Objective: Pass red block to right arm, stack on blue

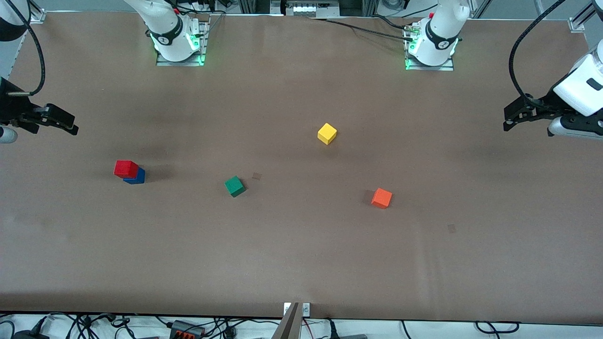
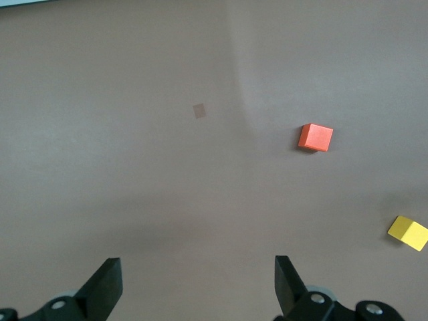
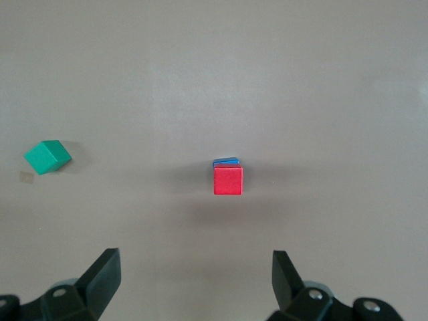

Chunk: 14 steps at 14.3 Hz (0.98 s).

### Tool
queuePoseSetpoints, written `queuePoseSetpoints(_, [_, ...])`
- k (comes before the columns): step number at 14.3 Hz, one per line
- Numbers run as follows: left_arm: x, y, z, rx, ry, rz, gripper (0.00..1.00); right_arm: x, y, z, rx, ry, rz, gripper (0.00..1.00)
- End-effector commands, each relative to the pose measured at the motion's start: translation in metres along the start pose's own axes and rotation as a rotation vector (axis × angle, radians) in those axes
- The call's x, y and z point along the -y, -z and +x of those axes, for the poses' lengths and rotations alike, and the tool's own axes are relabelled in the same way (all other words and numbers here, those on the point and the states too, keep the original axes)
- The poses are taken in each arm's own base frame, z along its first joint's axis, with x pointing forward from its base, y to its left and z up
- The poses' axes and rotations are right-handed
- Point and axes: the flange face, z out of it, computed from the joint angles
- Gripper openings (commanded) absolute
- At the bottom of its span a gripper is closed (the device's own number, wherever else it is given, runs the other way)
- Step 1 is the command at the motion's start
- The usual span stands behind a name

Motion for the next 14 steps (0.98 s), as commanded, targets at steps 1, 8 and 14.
queuePoseSetpoints(1, [0.0012,0.0057,0.0021,0.004,0.0,-0.013,1.0,0.0005,-0.0022,-0.0052,0.018,0.004,-0.004,1.0])
queuePoseSetpoints(8, [0.0012,0.0058,0.0021,0.004,0.0,-0.013,1.0,0.0028,-0.0034,-0.0045,0.021,0.011,-0.007,1.0])
queuePoseSetpoints(14, [0.002,0.0056,0.0019,0.005,0.002,-0.013,1.0,0.0004,-0.0025,-0.0049,0.019,0.004,-0.004,1.0])
